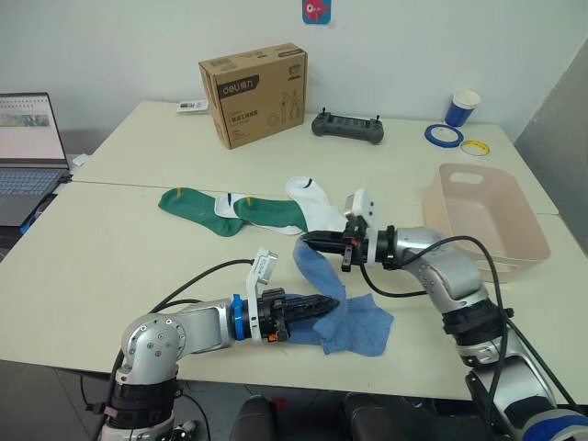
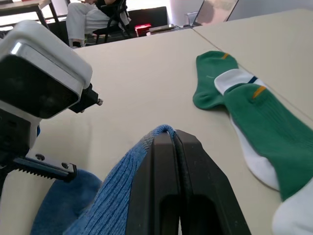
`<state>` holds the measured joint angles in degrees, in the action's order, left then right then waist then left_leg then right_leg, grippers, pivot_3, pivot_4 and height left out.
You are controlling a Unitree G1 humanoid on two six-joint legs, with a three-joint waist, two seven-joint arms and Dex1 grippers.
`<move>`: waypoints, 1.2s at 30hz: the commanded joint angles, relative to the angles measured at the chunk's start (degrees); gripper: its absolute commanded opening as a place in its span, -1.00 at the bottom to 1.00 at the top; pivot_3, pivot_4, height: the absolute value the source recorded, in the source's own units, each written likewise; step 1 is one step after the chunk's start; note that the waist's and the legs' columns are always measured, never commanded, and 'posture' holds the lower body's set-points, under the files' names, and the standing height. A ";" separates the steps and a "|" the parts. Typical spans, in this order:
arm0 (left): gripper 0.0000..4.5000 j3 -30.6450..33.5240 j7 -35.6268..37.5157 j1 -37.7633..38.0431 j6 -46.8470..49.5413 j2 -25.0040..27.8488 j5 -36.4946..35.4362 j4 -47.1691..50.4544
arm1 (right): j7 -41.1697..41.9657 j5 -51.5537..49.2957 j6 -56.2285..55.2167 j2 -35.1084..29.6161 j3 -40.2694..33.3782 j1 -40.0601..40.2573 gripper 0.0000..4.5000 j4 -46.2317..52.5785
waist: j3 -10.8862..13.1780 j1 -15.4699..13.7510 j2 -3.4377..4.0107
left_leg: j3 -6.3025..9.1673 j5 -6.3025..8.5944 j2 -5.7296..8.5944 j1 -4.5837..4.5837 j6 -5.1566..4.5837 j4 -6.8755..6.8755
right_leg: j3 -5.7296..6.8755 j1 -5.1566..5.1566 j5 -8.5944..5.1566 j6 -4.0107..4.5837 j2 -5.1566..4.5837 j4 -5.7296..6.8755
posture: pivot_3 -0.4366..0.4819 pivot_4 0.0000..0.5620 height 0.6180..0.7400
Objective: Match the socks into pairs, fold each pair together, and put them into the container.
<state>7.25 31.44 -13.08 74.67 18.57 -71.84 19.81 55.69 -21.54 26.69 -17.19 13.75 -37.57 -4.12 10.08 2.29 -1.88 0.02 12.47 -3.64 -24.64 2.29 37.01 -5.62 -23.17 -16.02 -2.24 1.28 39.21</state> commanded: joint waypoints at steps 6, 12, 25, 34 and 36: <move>-0.98 -8.06 2.95 3.56 -5.96 8.40 10.63 1.85 | 2.33 2.87 -1.35 -1.16 2.68 0.17 -1.00 1.45 | -0.02 0.01 0.03 | -0.04 -0.02 0.01 0.07 0.04 -0.03 | -0.03 0.00 -0.01 0.02 0.02 -0.01 | -0.05 -0.47 1.00; -0.90 -8.61 7.10 5.08 -12.71 9.86 15.16 2.08 | 0.67 3.51 2.57 -1.04 4.76 2.45 -0.91 4.92 | -0.01 -0.13 0.03 | -0.06 -0.05 0.00 0.06 0.09 -0.03 | -0.03 -0.02 -0.04 0.05 0.01 -0.02 | -0.05 -0.47 1.00; 0.75 -1.62 22.35 4.05 -21.66 28.38 21.19 -0.86 | -2.34 -5.87 15.21 -9.82 -6.98 10.79 0.55 18.90 | 0.01 -0.65 0.06 | -0.09 -0.05 0.01 0.04 0.10 -0.11 | 0.01 -0.03 -0.14 0.11 -0.04 -0.17 | -0.05 -0.47 1.00; 0.75 -13.20 23.42 -11.90 -47.32 20.25 45.79 -22.79 | -2.42 -7.46 18.78 -16.45 -4.64 23.98 0.55 26.96 | 0.02 -0.17 0.10 | -0.27 -0.05 0.06 0.02 0.09 -0.05 | -0.14 -0.04 -0.19 -0.21 -0.09 -0.18 | -0.05 -0.47 1.00; 0.75 -14.86 24.74 -13.38 -49.76 18.91 48.16 -25.43 | -3.04 -7.77 19.41 -16.50 -4.33 25.11 0.55 27.55 | 0.02 -0.14 0.10 | -0.22 -0.05 0.03 0.02 0.09 -0.06 | -0.11 -0.04 -0.19 -0.21 -0.02 -0.18 | -0.05 -0.47 1.00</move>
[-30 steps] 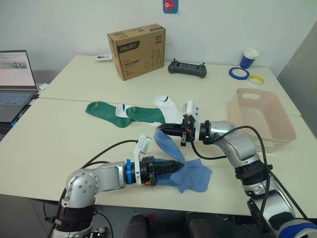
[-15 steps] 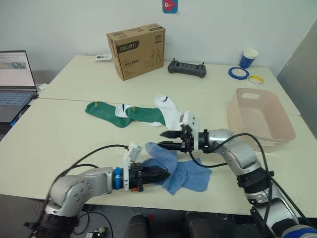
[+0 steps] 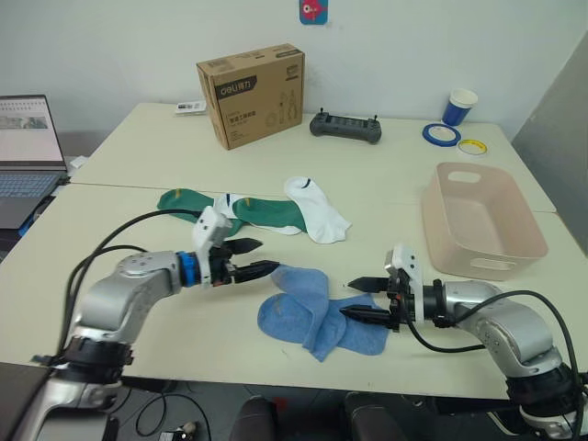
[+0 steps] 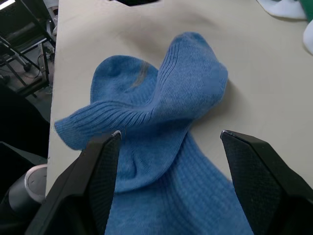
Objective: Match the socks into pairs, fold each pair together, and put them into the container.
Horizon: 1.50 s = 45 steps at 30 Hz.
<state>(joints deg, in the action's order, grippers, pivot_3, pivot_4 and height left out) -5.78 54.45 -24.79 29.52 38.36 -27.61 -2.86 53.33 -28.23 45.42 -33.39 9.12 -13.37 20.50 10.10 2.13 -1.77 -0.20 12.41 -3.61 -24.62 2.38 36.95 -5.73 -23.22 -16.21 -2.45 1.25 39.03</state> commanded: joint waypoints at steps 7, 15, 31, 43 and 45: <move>0.75 -4.90 6.12 -3.99 -9.54 -3.20 9.83 -11.90 | -1.37 -2.62 4.06 -1.06 0.95 2.78 0.55 4.25 | 0.00 -0.03 0.00 | 0.13 0.00 -0.06 -0.04 -0.01 -0.01 | 0.04 -0.02 -0.02 0.02 0.12 0.04 | -0.05 -0.47 1.00; -0.09 -3.88 8.87 -3.69 -9.84 -4.18 11.09 -11.73 | -1.70 -3.86 6.55 -0.57 3.30 2.49 -0.22 4.33 | 0.00 -0.20 0.00 | 0.13 0.00 -0.06 -0.06 -0.01 0.02 | 0.05 0.00 -0.02 0.01 0.10 0.04 | -0.05 -0.47 1.00; -0.99 4.37 6.85 4.60 -0.97 -1.30 5.05 4.56 | -0.16 -7.42 7.18 -2.09 -1.75 -2.89 -1.00 1.45 | 0.00 -0.20 0.00 | 0.14 0.00 -0.07 -0.06 -0.01 0.02 | 0.05 0.01 -0.02 0.00 0.07 0.06 | -0.05 -0.47 1.00; -0.99 13.44 -2.78 16.42 23.71 1.24 -13.42 32.75 | 7.48 -20.26 13.94 -13.76 -14.04 -1.70 -1.00 1.80 | 0.01 -0.25 -0.02 | 0.15 0.01 -0.04 -0.06 -0.01 0.01 | 0.08 0.06 -0.04 -0.03 -0.02 0.02 | -0.05 -0.47 1.00; -0.99 15.00 -4.67 18.40 27.03 1.57 -16.53 35.36 | 7.71 -21.09 14.30 -14.45 -14.78 -1.81 -1.00 0.90 | 0.00 -0.16 -0.01 | 0.19 0.00 -0.05 -0.05 -0.01 0.01 | 0.10 0.05 -0.04 -0.03 0.02 0.04 | -0.05 -0.47 1.00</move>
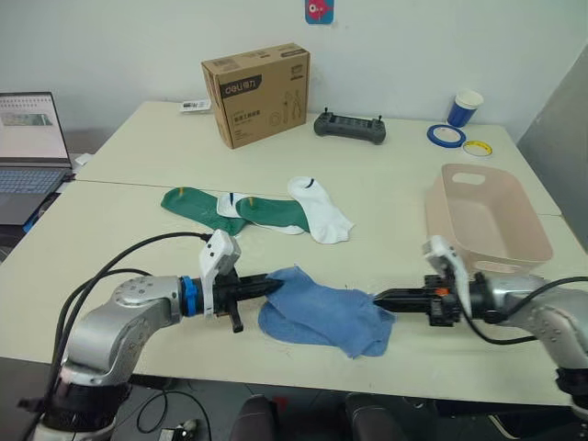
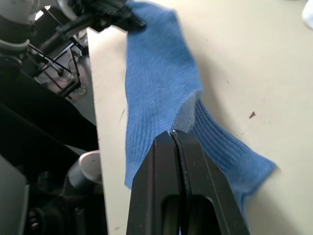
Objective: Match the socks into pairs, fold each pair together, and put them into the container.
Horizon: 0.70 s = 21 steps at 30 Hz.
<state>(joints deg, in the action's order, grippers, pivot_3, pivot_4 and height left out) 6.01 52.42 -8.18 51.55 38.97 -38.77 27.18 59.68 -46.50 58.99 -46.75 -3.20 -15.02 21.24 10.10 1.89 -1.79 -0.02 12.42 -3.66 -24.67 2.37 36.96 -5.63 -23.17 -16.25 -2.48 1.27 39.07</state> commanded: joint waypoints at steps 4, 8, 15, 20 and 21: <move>-0.99 6.34 -10.34 4.15 9.93 -1.50 -9.20 6.29 | 0.11 2.32 -3.36 -0.85 0.93 -0.81 -1.00 -3.83 | 0.00 0.10 0.00 | 0.01 0.00 -0.01 0.08 -0.01 0.03 | -0.02 0.02 0.04 0.00 0.03 0.04 | -0.05 -0.47 1.00; -0.99 3.91 -15.11 6.00 7.45 -3.94 -5.88 4.68 | 0.39 8.29 -8.55 0.07 6.03 -0.91 -1.00 -6.87 | -0.01 0.09 0.00 | -0.09 0.00 0.02 0.10 0.00 0.04 | -0.09 0.02 0.04 -0.02 0.01 -0.02 | -0.05 -0.47 1.00; -0.99 1.06 -15.95 9.29 3.55 -6.60 -4.43 3.95 | 1.15 11.82 -12.12 0.79 8.03 -2.31 -1.00 -9.82 | -0.01 0.01 0.00 | -0.08 0.00 0.02 0.07 0.00 0.01 | -0.08 0.00 0.03 0.00 0.01 -0.02 | -0.05 -0.47 1.00; -0.51 -0.41 -15.84 10.20 0.67 -6.83 -2.61 3.01 | 0.31 13.12 -13.01 1.60 8.30 -2.76 -1.00 -9.26 | -0.01 -0.01 0.00 | -0.08 0.00 0.02 0.08 0.00 0.03 | -0.08 0.00 0.04 0.00 0.01 -0.02 | -0.05 -0.47 1.00; -0.37 -0.07 -15.69 10.23 0.47 -6.68 -2.74 2.89 | 0.16 12.55 -12.83 1.94 7.30 -2.59 -1.00 -9.01 | -0.01 -0.02 0.00 | -0.09 0.00 0.02 0.08 0.00 0.02 | -0.09 0.00 0.03 0.01 0.01 -0.02 | -0.05 -0.47 1.00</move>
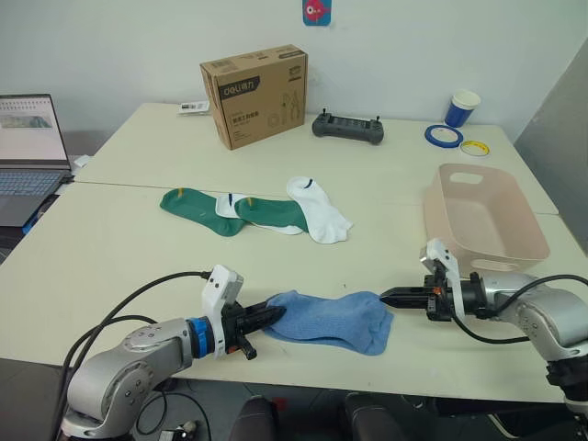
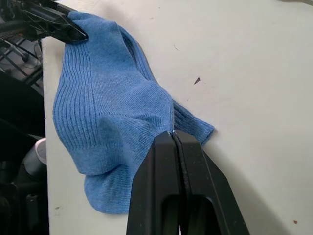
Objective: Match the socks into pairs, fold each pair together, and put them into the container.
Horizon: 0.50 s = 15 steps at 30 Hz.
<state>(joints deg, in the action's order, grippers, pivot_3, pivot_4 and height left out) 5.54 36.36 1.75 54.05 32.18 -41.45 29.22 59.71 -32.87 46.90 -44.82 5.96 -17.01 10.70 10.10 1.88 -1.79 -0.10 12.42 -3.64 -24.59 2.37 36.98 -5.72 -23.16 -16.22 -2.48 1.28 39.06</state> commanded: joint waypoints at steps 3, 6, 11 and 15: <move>0.07 3.15 0.59 -0.39 -2.80 1.22 -0.68 0.23 | -0.04 -2.42 -1.12 -0.13 -5.31 0.35 -0.71 3.10 | 0.00 -0.02 0.00 | 0.00 0.00 0.00 0.00 0.00 0.00 | 0.01 0.00 0.00 0.00 0.00 0.00 | -0.05 -0.47 1.00; 0.50 7.65 2.80 -1.07 -3.89 2.47 -3.11 -0.78 | -0.84 -4.48 -1.34 0.07 -9.11 1.49 -0.25 6.26 | 0.00 -0.01 0.00 | 0.01 0.00 -0.02 -0.01 0.00 -0.01 | 0.02 -0.01 0.00 0.00 0.01 0.01 | -0.05 -0.47 1.00; 0.51 6.39 19.73 5.24 -17.65 16.71 6.21 -1.24 | 3.28 -5.60 -2.66 -4.48 -8.50 9.46 0.04 17.26 | -0.01 -0.02 0.02 | 0.02 0.01 -0.04 0.00 0.01 -0.09 | 0.06 -0.04 -0.11 0.15 0.01 0.00 | -0.05 -0.47 1.00; 0.51 2.72 26.71 5.56 -36.37 17.99 14.62 -4.20 | 1.51 1.47 -11.05 -3.77 -3.34 14.71 0.04 22.27 | -0.01 -0.08 0.03 | -0.12 0.01 0.03 0.03 0.01 -0.15 | 0.10 -0.04 -0.37 0.59 -0.19 -0.05 | -0.05 -0.47 1.00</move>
<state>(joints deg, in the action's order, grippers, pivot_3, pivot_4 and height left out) 9.43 60.52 8.04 24.79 50.76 -29.26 24.64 61.66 -33.81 39.85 -48.72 1.44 -3.03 29.85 10.08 1.80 -1.76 -0.25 12.43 -3.61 -24.57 2.38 36.86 -5.62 -23.20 -16.58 -1.89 1.05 39.00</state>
